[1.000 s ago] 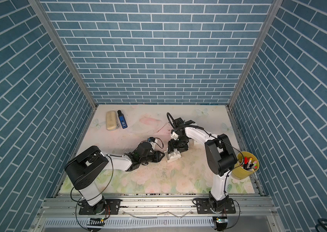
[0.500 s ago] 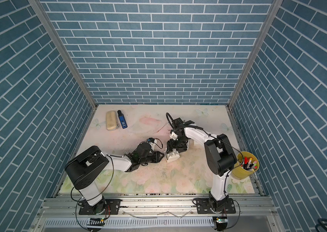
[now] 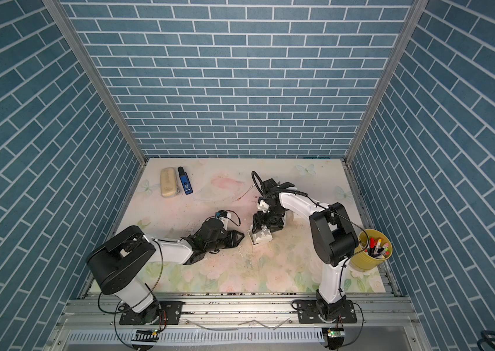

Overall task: Take the necklace out of the lift-off lid jewelry box
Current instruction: Close the lid on the jewelry box.

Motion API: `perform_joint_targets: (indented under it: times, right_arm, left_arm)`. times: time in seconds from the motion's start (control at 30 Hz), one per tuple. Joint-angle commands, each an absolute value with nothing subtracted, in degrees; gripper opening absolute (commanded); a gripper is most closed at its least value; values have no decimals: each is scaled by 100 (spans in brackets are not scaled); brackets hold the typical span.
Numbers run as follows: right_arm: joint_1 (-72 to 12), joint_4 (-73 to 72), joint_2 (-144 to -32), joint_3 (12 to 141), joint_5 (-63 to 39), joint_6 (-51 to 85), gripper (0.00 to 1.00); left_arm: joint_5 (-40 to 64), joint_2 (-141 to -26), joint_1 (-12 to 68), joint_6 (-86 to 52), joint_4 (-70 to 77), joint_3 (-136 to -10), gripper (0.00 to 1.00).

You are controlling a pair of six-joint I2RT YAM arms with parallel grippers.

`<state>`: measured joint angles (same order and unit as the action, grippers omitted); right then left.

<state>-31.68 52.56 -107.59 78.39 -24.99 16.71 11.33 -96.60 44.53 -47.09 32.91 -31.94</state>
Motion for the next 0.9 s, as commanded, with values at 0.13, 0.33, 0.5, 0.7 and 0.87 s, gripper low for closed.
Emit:
perform_joint_targets:
  times: [0.13, 0.33, 0.5, 0.7, 0.87]
  right_arm:
    - [-3017, 5824, -10652, 8120, -2698, 1613, 65]
    - [-2945, 5774, -10726, 8071, -2646, 1608, 64]
    - [-2945, 5556, -10860, 7972, -2723, 1601, 64]
    - [-2962, 5537, -10951, 7961, -2841, 1566, 64]
    - [-2960, 5551, -11037, 7940, -2904, 1522, 64]
  left_arm:
    - [1234, -9955, 4542, -4964, 3734, -3238, 38]
    - [1276, -10147, 4588, -5027, 3863, -3308, 33]
    - [1332, -10246, 4599, -5026, 3884, -3391, 32]
    - [1379, -10311, 4605, -4995, 3890, -3462, 32]
    - [1398, -10379, 4614, -5004, 3902, -3528, 31]
